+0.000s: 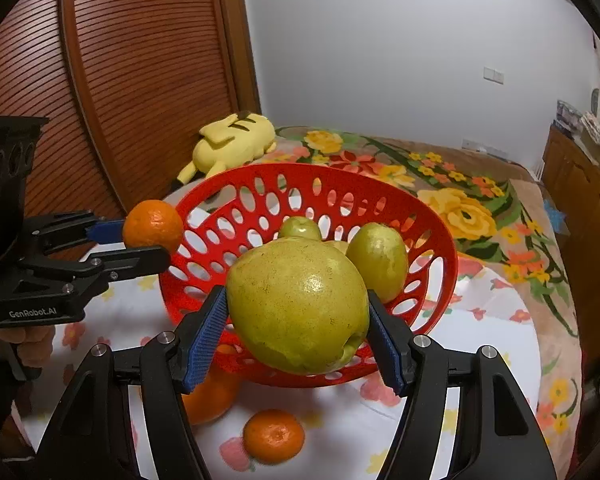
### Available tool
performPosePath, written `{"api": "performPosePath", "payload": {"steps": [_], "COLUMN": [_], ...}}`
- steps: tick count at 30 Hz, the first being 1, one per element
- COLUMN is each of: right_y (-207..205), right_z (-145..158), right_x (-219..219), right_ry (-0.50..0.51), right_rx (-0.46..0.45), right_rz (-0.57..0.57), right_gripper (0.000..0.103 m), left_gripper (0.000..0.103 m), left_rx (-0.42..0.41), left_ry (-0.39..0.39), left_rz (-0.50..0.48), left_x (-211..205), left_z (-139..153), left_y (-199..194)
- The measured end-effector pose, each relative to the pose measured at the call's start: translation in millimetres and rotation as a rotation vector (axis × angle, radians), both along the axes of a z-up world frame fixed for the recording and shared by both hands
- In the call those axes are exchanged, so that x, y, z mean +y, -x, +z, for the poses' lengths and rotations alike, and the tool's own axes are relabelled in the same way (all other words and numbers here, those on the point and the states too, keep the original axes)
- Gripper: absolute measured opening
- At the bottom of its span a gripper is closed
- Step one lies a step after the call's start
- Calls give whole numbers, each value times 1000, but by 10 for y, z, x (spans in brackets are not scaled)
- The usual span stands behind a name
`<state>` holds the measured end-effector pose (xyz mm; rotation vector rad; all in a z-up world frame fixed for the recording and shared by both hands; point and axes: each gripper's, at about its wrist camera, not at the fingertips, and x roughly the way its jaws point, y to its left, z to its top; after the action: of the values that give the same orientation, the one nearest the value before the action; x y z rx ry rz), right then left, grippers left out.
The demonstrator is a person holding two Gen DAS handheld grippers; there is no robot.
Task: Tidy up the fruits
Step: 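Open the left gripper to drop the mandarin while the right gripper releases the pear into the basket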
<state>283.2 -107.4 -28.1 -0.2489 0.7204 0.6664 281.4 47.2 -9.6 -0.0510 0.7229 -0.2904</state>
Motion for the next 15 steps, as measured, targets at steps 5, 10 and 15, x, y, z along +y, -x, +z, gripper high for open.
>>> {"api": "performPosePath", "payload": {"steps": [5, 10, 15], "right_y": [-19, -46, -54], "right_z": [-26, -48, -47], "right_x": [-59, -123, -154], "right_ry": [5, 11, 13], "right_rx": [4, 7, 3], "right_rz": [-10, -25, -35], "right_gripper": [68, 68, 68], "left_gripper": [47, 47, 48], "left_rx": [9, 7, 6], "left_ry": [-6, -4, -3], "left_rz": [1, 2, 5], "left_x": [-45, -49, -23], "left_z": [-60, -49, -46], "left_y": [-22, -26, -9]}}
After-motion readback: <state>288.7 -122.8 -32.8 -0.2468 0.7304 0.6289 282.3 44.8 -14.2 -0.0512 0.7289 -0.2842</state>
